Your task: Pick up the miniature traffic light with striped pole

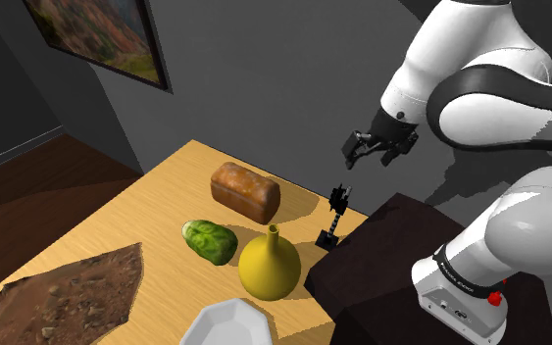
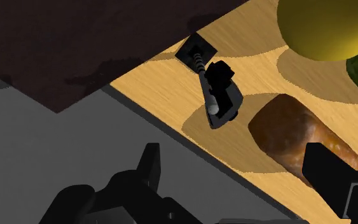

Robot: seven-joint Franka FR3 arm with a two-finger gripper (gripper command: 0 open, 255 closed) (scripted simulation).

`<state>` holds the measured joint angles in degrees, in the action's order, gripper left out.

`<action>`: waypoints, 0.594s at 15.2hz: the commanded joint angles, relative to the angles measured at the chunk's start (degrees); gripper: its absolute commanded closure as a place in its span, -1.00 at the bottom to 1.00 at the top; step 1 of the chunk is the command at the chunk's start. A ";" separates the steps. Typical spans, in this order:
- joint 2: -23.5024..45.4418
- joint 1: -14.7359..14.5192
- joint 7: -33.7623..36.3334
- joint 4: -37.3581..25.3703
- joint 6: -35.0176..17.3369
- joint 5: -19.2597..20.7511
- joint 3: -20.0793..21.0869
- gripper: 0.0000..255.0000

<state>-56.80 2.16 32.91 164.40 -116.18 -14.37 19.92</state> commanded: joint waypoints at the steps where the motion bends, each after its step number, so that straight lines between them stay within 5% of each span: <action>1: 0.89 -0.31 6.27 4.48 -5.15 -2.46 5.09 -1.00; 5: 7.88 1.05 17.81 7.36 -15.26 -6.11 15.30 -1.00; 9: 18.66 6.91 30.47 7.56 -26.42 -7.27 27.44 -1.00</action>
<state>-41.10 7.38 59.53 172.12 -139.53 -21.44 43.92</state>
